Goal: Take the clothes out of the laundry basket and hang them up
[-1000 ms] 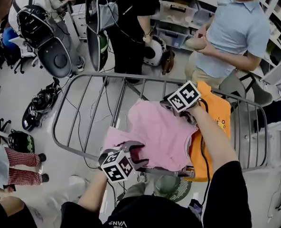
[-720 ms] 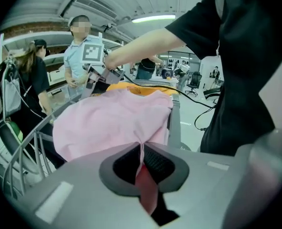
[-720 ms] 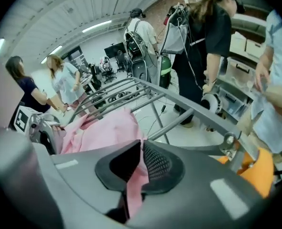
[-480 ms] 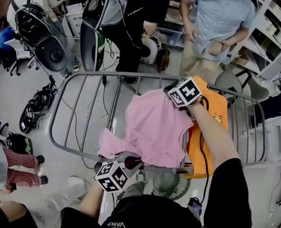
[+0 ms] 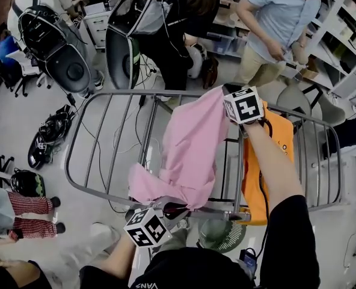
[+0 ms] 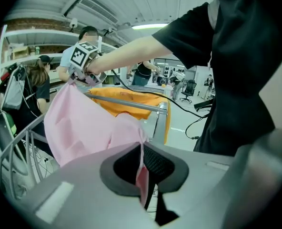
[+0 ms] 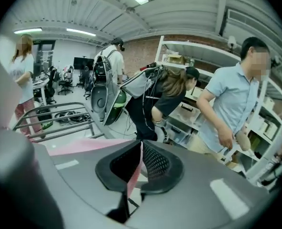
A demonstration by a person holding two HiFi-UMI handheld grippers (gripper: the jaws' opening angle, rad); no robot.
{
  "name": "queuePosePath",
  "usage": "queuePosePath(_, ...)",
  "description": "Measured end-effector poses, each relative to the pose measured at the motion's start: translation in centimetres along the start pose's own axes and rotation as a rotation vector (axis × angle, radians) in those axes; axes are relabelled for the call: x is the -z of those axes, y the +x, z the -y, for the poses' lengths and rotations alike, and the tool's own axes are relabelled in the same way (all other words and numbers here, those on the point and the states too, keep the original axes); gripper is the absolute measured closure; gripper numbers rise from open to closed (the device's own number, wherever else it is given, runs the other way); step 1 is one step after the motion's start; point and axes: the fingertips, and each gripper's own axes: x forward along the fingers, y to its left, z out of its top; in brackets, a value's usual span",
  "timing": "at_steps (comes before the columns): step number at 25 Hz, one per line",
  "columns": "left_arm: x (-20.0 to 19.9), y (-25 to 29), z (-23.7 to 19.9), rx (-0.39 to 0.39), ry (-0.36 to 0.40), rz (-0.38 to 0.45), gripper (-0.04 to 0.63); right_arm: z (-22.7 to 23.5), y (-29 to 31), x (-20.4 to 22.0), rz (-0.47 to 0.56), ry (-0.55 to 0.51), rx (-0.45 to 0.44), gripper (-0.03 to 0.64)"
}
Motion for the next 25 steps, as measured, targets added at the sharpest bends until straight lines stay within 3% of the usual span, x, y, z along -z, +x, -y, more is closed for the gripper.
queuePosePath(3, -0.2, 0.2, 0.2, 0.031, -0.002, -0.004, 0.577, 1.1, 0.6, 1.7, -0.039, 0.025, 0.056, 0.598)
queuePosePath(7, -0.5, 0.5, 1.3, 0.11, -0.006, -0.018, 0.577, 1.4, 1.3, 5.0, -0.126, 0.072, 0.049, 0.598)
queuePosePath(11, -0.4, 0.4, 1.3, 0.111, -0.001, -0.015, 0.577, 0.1, 1.3, 6.8, -0.188, 0.059, 0.017, 0.586)
queuePosePath(14, -0.4, 0.5, 0.9, 0.067, 0.013, -0.001, 0.575, -1.2, 0.1, 6.9, -0.186, 0.01, -0.014, 0.553)
queuePosePath(19, -0.8, 0.9, 0.3, -0.022, 0.014, 0.003, 0.57, -2.7, -3.4, 7.1, -0.135, 0.044, -0.1, 0.506)
queuePosePath(25, -4.4, 2.1, -0.6, -0.205, -0.051, 0.022, 0.461, -2.3, -10.6, 7.2, -0.023, 0.104, -0.244, 0.495)
